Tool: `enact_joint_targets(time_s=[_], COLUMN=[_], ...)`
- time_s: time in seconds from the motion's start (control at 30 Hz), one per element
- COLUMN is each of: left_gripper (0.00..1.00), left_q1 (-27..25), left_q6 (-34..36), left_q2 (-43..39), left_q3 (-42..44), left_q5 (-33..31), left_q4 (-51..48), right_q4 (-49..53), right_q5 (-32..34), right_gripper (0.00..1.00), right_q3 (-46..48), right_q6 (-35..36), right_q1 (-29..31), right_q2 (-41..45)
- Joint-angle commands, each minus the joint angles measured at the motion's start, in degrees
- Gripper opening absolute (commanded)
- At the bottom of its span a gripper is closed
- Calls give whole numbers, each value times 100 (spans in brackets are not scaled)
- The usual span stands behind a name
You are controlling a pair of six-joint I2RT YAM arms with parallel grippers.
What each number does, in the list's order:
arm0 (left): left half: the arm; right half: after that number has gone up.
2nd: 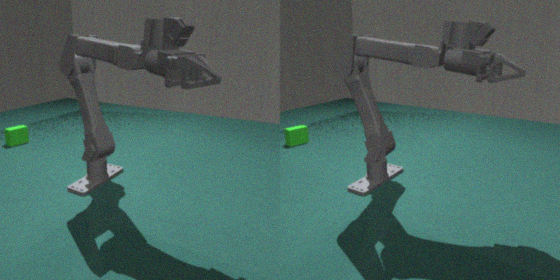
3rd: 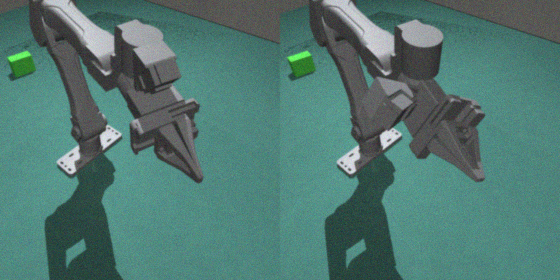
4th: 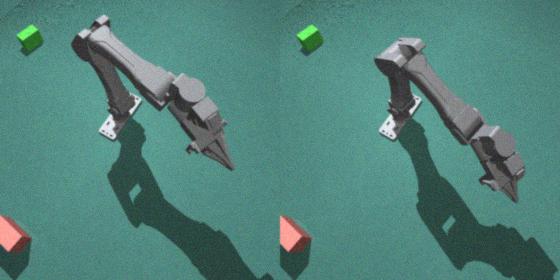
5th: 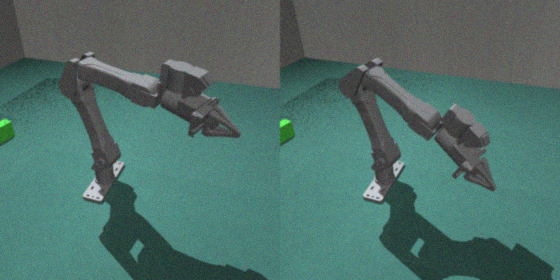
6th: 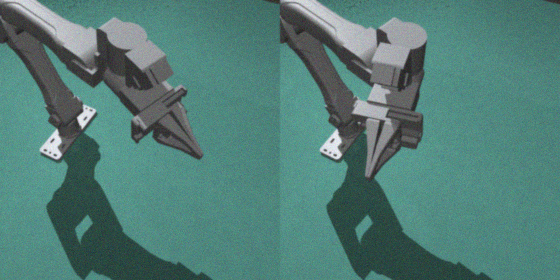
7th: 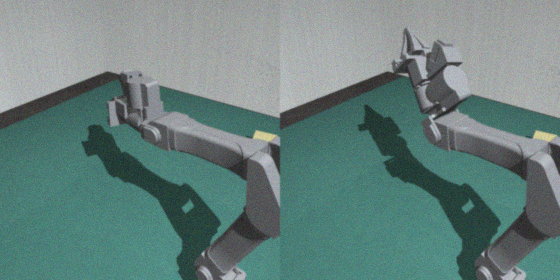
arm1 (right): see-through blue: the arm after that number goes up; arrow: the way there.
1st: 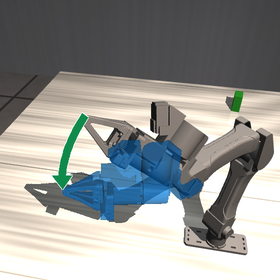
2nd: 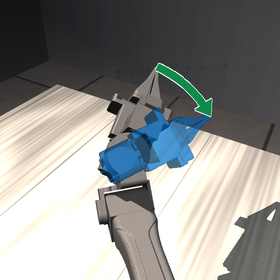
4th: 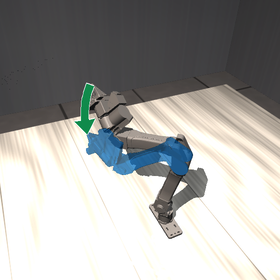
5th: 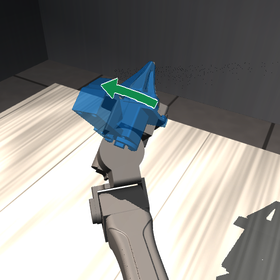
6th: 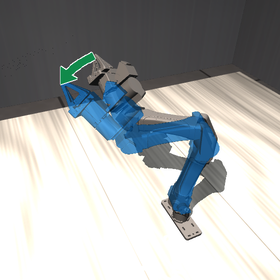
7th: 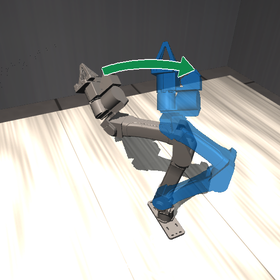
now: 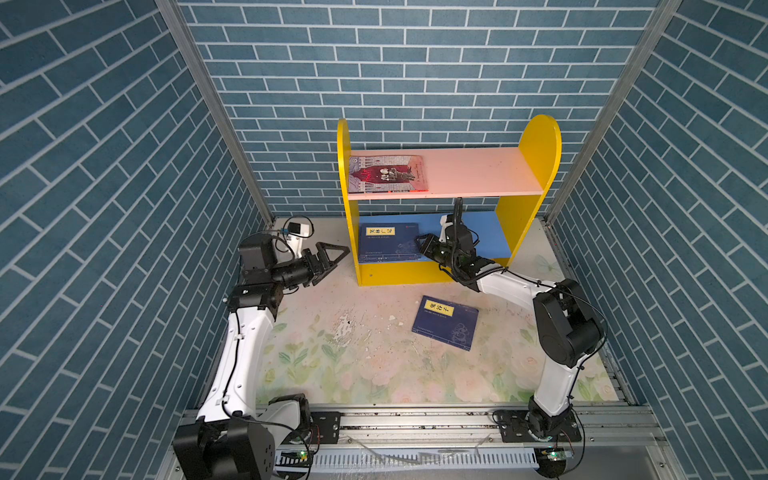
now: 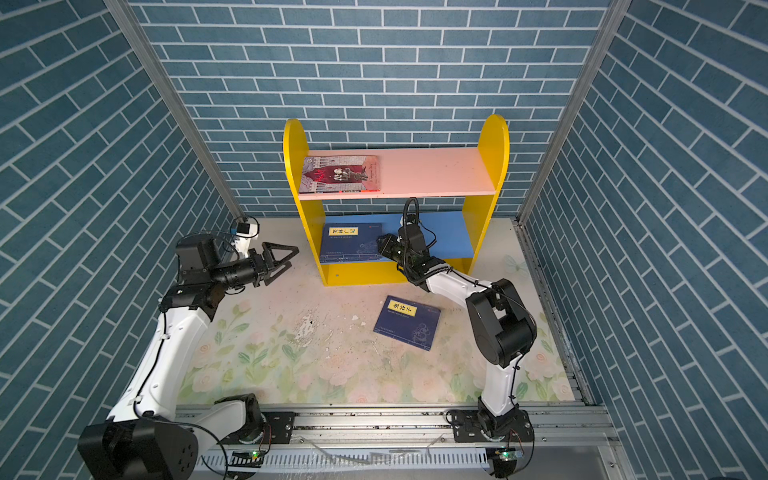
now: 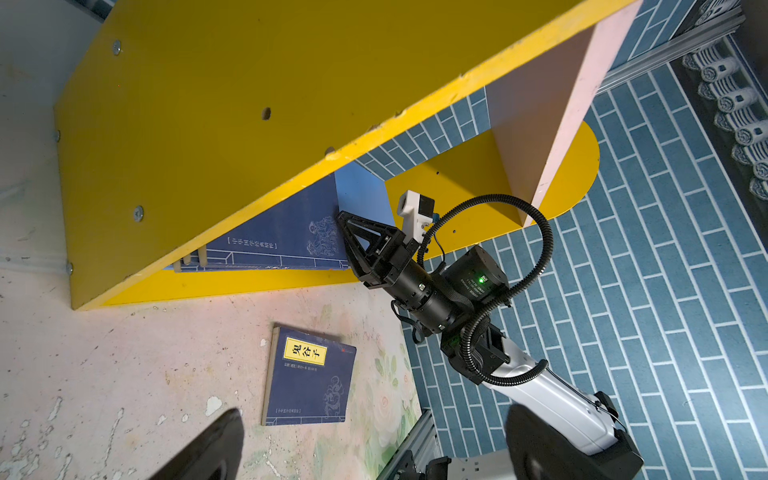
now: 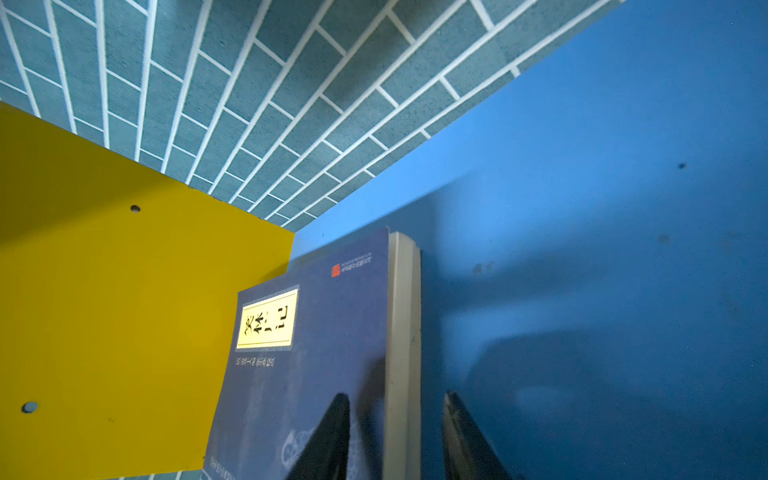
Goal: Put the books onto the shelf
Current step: 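Press the right gripper against the book's spine, pushing it deeper into the shelf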
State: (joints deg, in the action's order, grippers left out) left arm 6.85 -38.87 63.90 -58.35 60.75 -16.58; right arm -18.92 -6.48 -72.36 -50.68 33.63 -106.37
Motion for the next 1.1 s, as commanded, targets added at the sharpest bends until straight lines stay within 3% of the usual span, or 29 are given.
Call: enact_joint_targets(time_s=[0.0, 0.53, 1.07], left_gripper=[100, 100, 100], left_q1=[27, 35, 34], left_q6=[-14, -68, -102], left_q2=[26, 12, 2], left_q3=[60, 100, 121], left_q5=[68, 95, 121], left_q4=[137, 201, 257], right_q4=[-304, -379, -230], right_q5=[-82, -156, -231], right_gripper=[34, 19, 18], right_q3=[-18, -33, -507], right_q6=[102, 12, 31], right_q1=[-23, -15, 96], right_q2=[99, 37, -218])
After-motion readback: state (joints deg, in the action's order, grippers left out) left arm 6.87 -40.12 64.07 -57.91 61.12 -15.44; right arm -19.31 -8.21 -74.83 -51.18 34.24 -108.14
